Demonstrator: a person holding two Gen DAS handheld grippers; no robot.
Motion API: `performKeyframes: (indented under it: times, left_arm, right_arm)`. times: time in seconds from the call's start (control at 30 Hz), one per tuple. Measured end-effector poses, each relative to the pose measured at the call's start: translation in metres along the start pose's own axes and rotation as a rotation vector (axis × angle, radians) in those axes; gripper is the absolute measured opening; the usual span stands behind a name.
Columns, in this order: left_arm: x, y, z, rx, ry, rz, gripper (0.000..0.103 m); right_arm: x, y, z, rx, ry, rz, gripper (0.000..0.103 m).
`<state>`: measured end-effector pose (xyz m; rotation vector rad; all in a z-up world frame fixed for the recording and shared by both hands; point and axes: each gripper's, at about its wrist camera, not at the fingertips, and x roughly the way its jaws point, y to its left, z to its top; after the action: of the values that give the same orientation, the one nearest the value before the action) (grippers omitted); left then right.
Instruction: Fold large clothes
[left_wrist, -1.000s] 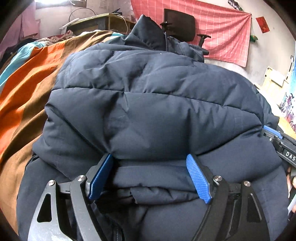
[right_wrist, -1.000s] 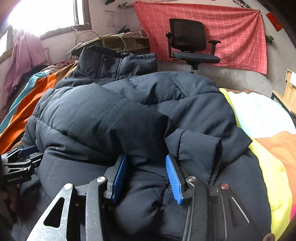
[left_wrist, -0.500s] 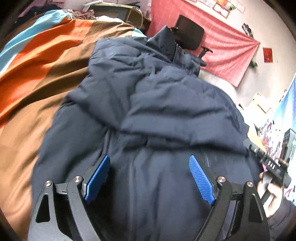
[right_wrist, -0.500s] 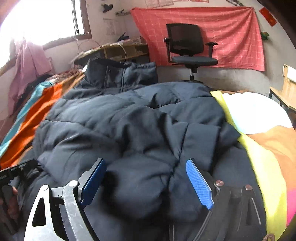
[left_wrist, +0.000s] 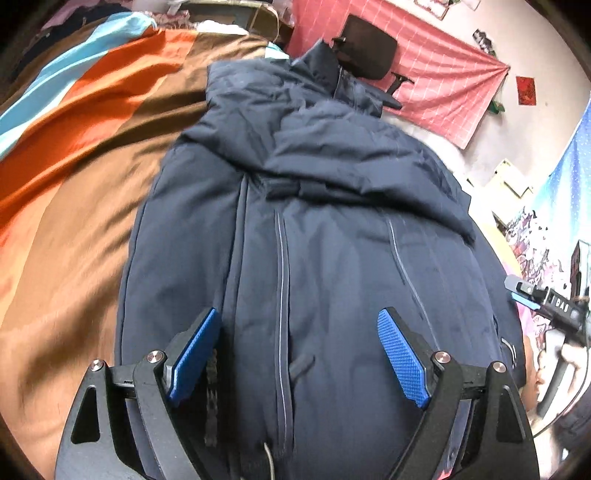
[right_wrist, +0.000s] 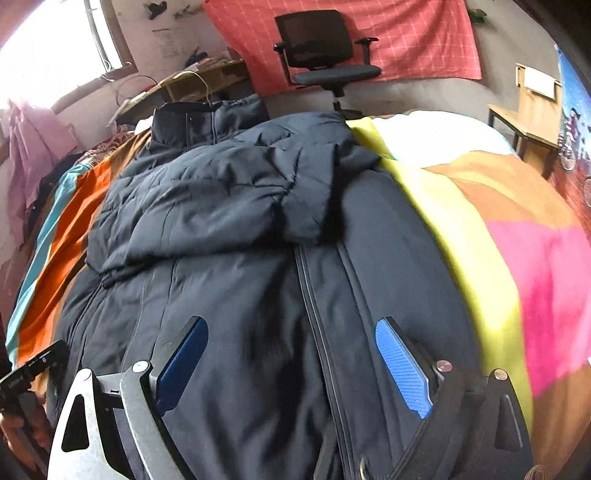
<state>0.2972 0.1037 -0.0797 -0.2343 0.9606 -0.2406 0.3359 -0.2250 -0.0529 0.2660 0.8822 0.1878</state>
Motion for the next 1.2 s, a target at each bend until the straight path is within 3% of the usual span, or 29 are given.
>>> performKeyframes:
  times: [0.23, 0.33, 0.43, 0.67, 0.83, 1.03, 1.2]
  left_arm:
    - [0.006, -0.012, 0.017, 0.092, 0.155, 0.006, 0.083]
    - [0.011, -0.009, 0.039, 0.081, 0.214, -0.021, 0.083]
    - [0.012, -0.011, 0.072, 0.104, 0.222, -0.019, 0.083]
    - [0.024, -0.014, 0.174, 0.147, 0.119, 0.049, 0.083]
    - [0.047, -0.022, 0.255, 0.149, -0.009, 0.083, 0.083]
    - [0.090, -0.039, 0.344, 0.180, -0.173, 0.097, 0.083]
    - [0.135, -0.043, 0.403, 0.151, -0.215, 0.136, 0.083]
  right_arm:
    - [0.008, 0.019, 0.009, -0.007, 0.254, -0.009, 0.099]
    - [0.012, 0.026, 0.022, 0.006, 0.312, 0.026, 0.099]
    - [0.013, 0.030, 0.042, 0.010, 0.329, 0.051, 0.099]
    - [0.029, 0.040, 0.110, -0.060, 0.329, 0.057, 0.099]
    - [0.061, 0.044, 0.170, -0.103, 0.286, 0.099, 0.099]
    - [0.129, 0.033, 0.251, -0.055, 0.175, 0.183, 0.099]
    - [0.188, 0.022, 0.311, 0.039, 0.102, 0.239, 0.099]
